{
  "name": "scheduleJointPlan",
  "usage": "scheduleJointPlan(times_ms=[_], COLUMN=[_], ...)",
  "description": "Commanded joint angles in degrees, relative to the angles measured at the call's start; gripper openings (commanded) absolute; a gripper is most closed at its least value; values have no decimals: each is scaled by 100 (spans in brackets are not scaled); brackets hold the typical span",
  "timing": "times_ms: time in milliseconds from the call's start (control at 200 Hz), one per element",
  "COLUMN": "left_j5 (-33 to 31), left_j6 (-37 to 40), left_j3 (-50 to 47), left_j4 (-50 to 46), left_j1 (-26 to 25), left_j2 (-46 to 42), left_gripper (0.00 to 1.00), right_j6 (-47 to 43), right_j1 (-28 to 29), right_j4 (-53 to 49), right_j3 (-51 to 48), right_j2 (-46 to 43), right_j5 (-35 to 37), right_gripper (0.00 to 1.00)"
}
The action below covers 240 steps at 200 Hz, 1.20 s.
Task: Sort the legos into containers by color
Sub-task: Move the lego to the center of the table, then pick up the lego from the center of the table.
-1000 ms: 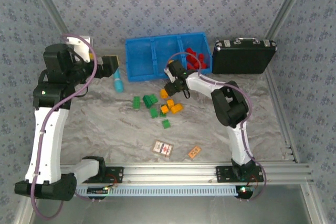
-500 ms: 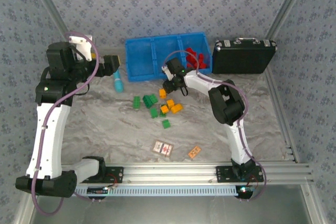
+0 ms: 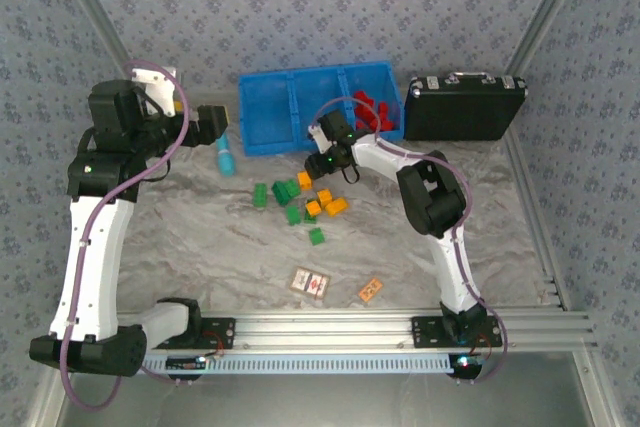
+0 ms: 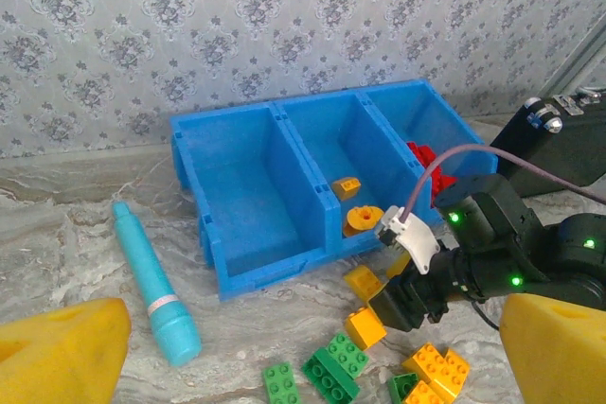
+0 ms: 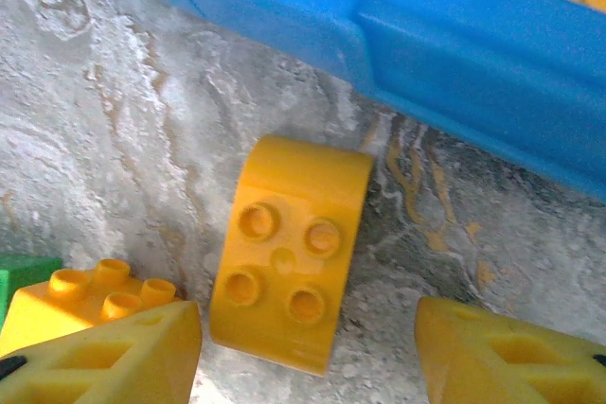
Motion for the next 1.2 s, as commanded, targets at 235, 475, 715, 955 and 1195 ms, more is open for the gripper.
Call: scheduleJointPlan(times_ms=[235,475,715,955,1195], left_j5=[-13,-19,-82,-122,-265], left_j6=[142,162,236,298,437], left_j3=[102,61,14,19,28], left_j4=[-14,13,43,15,-60], left_j1=[2,5,9,22,53], left_j2=[87,113,121,192,204], left_gripper=[100,100,100,100,100], right_j6=[276,155,15,-56,197], right_j1=[7,18,16,-30,-300], right_j4=[-278,-649,-783,-748,-458], right_j3=[592,756,639,1302,2453], right_j2=[508,673,170,-230,536], right_j5=[12,425,496,715,880], right_gripper=[62,42,29,27,27])
